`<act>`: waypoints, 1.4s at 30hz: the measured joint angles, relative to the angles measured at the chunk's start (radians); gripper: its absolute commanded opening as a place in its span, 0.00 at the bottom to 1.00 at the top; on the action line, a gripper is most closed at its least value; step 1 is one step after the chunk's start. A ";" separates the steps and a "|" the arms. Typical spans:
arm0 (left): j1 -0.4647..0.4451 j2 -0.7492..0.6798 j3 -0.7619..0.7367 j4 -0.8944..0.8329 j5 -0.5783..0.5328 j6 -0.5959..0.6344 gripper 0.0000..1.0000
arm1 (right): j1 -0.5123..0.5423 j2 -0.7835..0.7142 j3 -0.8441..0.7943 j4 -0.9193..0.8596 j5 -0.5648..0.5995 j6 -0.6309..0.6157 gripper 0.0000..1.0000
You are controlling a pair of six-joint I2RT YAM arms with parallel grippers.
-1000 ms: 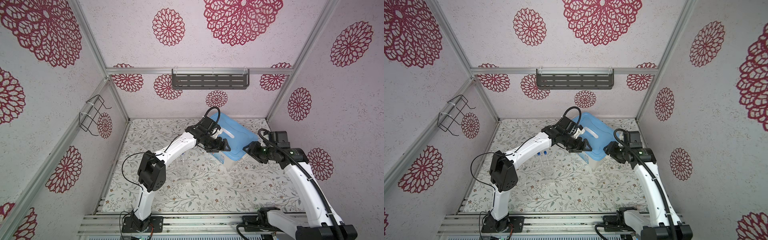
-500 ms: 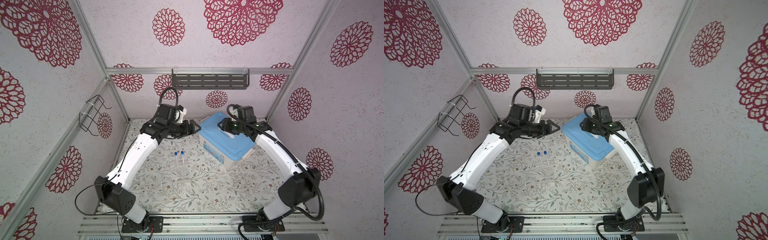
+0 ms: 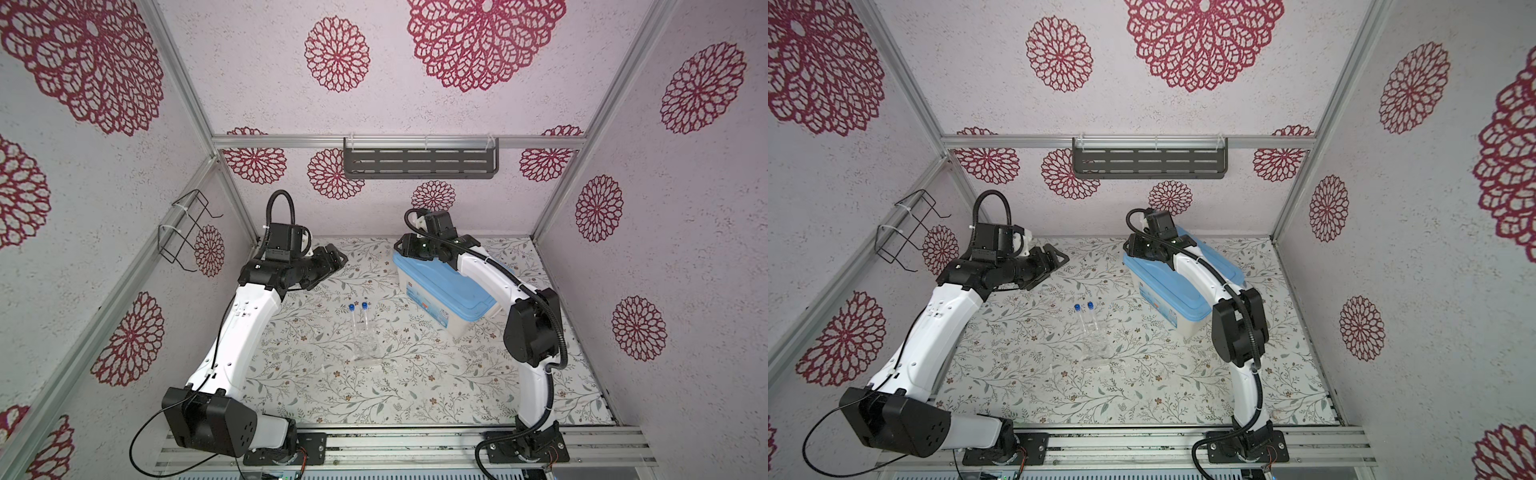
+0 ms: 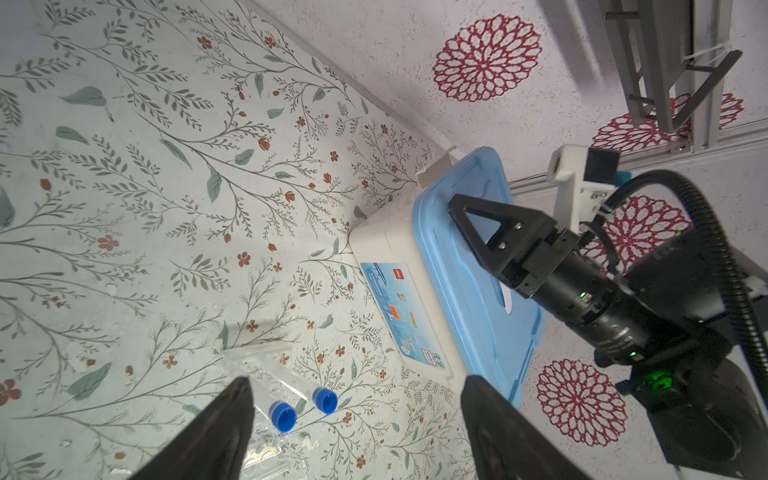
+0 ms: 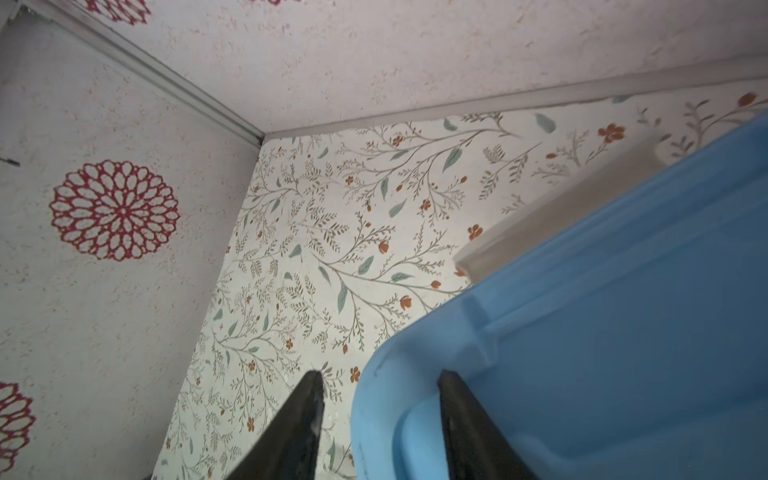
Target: Organize the chemistry lab equipment
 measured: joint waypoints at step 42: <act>-0.286 0.833 0.799 -0.132 -0.008 0.127 0.79 | -0.558 -0.818 -0.571 -0.485 0.121 -0.051 0.64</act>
